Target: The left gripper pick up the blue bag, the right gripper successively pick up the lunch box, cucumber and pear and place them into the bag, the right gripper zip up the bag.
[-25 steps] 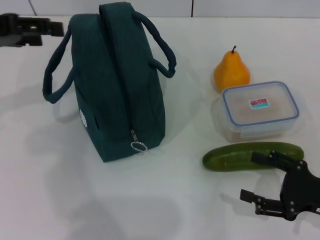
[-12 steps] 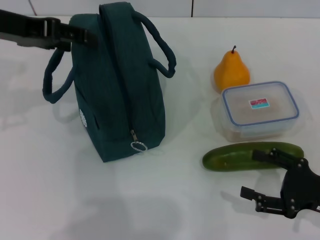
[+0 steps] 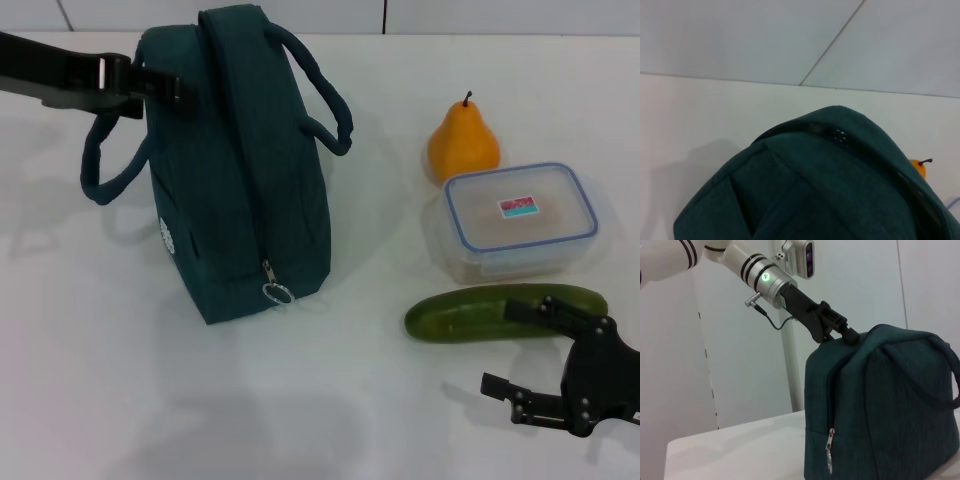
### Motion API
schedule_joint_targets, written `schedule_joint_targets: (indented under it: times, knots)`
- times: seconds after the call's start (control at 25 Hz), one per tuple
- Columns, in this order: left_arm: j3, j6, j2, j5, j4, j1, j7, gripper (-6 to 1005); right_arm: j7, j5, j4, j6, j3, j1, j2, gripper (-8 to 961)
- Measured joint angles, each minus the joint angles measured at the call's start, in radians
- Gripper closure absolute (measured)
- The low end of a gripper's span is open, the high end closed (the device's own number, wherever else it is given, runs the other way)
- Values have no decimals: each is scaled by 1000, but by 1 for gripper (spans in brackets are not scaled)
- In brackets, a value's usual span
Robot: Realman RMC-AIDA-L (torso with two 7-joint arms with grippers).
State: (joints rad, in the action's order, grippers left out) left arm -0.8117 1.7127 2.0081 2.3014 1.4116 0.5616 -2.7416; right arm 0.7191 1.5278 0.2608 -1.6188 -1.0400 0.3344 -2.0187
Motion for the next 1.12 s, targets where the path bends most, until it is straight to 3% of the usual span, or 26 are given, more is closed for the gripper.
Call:
schedule_joint_targets:
  times: [0.28, 0.52, 0.72, 1.12]
  knots:
    - [12, -3, -8, -5, -61, 14, -12, 154, -1, 0, 0, 1, 0, 0, 0, 111]
    - [33, -5, -18, -17, -110, 28, -3, 265, -2, 0, 0, 1, 0, 0, 1, 113]
    - [32, -5, -20, -21, -113, 29, 0, 485, -3, 0, 0, 1, 0, -2, 1, 115]
    - [32, 1, -25, -24, -118, 29, -1, 708, -4, 0, 0, 0, 0, -2, 2, 118]
